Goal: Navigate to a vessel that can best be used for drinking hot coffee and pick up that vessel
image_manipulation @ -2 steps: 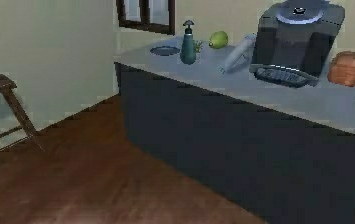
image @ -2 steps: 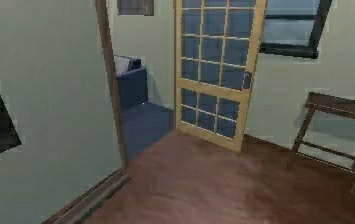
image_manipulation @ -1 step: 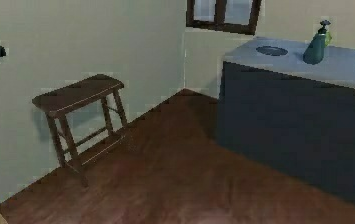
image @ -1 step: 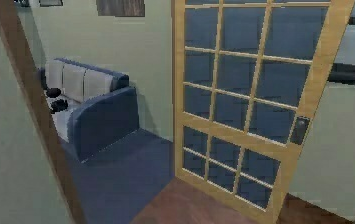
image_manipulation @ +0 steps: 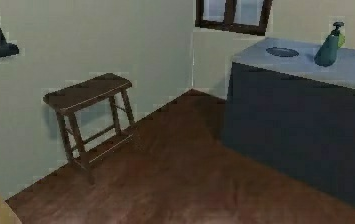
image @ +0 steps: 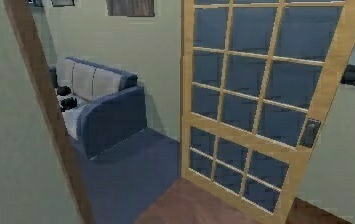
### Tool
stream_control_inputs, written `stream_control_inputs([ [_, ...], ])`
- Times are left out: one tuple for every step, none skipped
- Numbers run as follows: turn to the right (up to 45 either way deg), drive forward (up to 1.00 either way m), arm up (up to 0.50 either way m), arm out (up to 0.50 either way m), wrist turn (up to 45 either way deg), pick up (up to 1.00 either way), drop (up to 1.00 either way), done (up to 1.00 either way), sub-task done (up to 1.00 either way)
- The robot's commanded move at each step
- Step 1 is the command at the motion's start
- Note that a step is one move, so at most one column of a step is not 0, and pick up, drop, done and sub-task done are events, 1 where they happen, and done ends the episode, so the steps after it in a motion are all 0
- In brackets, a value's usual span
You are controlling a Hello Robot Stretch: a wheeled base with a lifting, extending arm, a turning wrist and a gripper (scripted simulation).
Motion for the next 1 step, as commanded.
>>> stream_control_inputs([
  [0.0, 0.45, 0.0, 0.0, 0.0, 0.0, 0.0, 0.0, 0.0],
])
